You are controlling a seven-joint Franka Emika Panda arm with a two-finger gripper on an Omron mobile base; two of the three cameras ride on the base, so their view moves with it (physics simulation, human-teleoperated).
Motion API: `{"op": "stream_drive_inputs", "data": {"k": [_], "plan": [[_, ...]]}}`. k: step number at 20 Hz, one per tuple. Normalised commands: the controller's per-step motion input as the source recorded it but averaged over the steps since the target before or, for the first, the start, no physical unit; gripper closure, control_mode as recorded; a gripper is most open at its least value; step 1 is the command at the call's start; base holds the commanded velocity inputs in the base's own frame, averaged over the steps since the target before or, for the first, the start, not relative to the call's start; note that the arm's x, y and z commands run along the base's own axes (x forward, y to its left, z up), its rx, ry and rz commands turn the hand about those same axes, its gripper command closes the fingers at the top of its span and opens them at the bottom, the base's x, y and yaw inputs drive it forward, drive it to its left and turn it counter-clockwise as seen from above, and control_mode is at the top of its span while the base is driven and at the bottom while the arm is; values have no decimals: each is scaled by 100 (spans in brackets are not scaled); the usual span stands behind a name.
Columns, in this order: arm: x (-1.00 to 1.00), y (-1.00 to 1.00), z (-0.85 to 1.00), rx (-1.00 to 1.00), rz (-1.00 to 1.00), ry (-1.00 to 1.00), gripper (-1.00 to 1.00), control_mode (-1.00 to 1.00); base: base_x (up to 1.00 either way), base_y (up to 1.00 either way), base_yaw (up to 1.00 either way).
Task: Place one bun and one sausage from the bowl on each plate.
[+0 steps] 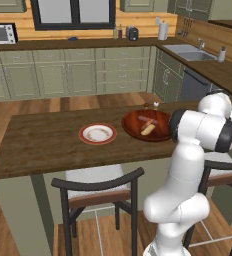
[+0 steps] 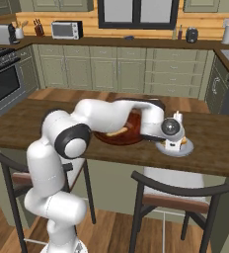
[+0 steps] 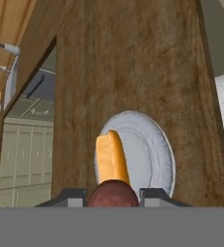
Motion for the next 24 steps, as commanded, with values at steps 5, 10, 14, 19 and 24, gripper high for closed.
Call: {"op": "stream_drive_inputs", "data": {"k": [5,10,14,19,24], "plan": [[0,-19,-1,0,2,8,100,-100,0,0,0],[0,-33,0,0,6,9,100,-100,0,0,0],[0,-17,-6,0,2,1,100,-100,0,0,0],[0,-1,-27,1,0,0,100,-100,0,0,0],[2,0,-30,0,0,0,100,-100,0,0,0]]}}
